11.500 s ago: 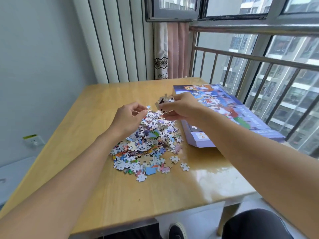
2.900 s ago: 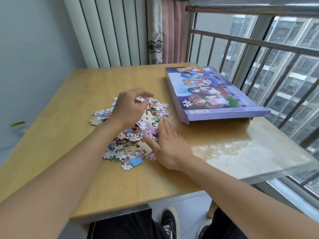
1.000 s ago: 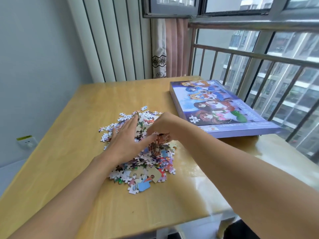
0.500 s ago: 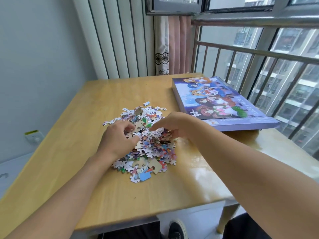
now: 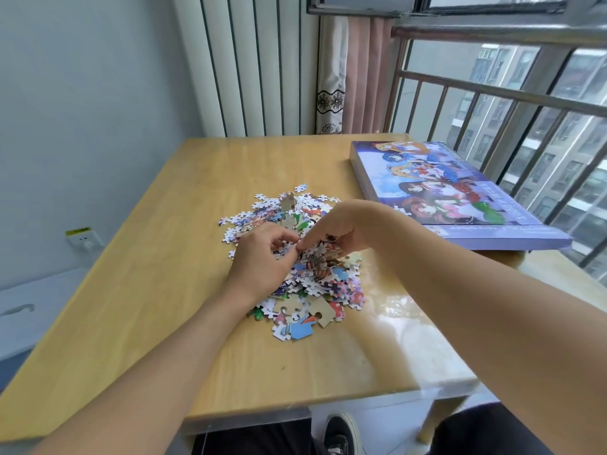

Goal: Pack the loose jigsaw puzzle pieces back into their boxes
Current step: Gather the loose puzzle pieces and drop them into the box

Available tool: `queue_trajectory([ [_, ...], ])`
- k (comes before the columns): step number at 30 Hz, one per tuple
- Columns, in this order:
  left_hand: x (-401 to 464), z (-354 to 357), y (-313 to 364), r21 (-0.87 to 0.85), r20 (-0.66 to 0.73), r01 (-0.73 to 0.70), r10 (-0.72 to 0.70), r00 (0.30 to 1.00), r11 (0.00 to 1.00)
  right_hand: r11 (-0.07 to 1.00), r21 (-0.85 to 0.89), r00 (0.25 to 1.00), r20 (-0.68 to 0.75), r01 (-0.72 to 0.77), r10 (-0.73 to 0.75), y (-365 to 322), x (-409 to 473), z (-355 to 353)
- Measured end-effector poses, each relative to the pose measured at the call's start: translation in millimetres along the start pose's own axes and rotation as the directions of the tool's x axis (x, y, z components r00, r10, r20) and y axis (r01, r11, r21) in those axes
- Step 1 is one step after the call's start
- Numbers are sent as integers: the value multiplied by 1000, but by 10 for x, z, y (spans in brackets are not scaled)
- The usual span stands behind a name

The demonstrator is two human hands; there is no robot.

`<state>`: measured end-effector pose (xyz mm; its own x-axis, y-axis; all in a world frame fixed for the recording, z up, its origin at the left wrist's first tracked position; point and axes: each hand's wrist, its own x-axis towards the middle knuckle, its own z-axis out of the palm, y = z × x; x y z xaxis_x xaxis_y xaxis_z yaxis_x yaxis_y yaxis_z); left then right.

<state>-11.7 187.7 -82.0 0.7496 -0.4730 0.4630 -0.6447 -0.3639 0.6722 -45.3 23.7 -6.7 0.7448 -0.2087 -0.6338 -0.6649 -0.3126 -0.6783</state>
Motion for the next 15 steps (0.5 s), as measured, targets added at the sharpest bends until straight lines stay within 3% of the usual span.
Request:
queue_trajectory([
  [10,-3,-26,14,-82,-93,12,-20,995,997,998,68,998,-66,6,-2,16,-12,4],
  [15,23,-89,40,-164,-182,69,-99,978,984,956,281,988,-146,83,-43,136,-82,-192],
])
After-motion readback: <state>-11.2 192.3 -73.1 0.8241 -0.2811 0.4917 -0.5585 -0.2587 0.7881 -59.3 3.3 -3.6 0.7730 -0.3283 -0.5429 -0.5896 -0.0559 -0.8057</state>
